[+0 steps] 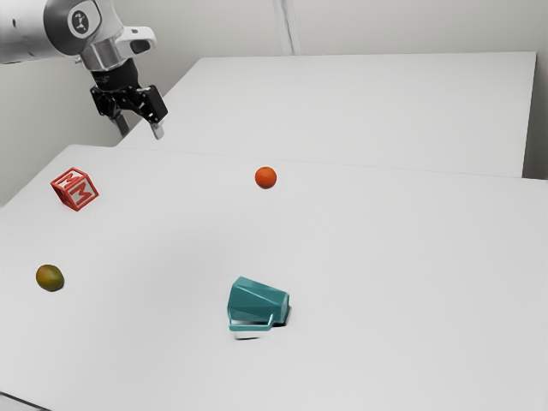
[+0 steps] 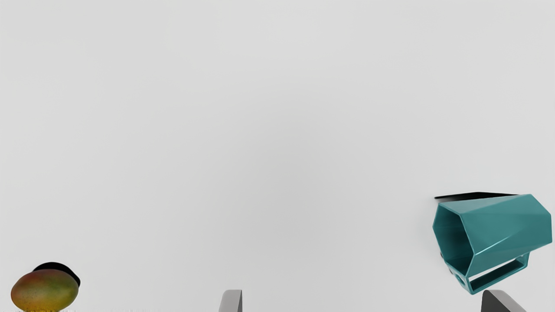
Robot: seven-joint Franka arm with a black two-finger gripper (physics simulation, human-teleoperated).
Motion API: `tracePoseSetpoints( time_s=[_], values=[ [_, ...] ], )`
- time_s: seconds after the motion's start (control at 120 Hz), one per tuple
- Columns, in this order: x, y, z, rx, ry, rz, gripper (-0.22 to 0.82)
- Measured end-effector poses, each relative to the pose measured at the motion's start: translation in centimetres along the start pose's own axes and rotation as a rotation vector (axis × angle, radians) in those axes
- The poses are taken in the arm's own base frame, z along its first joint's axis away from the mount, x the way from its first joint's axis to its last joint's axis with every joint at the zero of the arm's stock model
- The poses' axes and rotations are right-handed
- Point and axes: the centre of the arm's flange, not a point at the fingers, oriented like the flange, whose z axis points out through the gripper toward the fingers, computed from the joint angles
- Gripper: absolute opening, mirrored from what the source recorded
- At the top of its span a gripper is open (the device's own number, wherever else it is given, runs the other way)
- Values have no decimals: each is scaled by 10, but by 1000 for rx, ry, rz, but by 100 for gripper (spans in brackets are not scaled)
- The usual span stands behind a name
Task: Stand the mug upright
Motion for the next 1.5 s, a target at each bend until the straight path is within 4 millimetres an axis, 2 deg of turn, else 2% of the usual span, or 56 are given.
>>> tracePoseSetpoints(
  time_s=[0.275,0.4,0.567,0.7,0.85,0.967,1.058,1.133,1.2,1.3,1.5],
  values=[
    [0,0,0,-6,0,-16,60],
    [-1,2,7,-17,-13,-20,60],
    [-18,10,29,-80,-62,-29,60],
    [-49,20,47,-163,-102,-39,60],
    [-78,30,85,-244,-147,-51,60],
    [-106,41,107,-295,-118,-54,60],
    [-126,50,133,-337,-92,-67,60],
    [-129,55,149,-366,-68,-82,60],
    [-133,63,172,-413,-59,-103,60],
    [-128,75,198,-518,-28,-129,60],
    [-123,67,249,-680,6,-179,60]
  ],
)
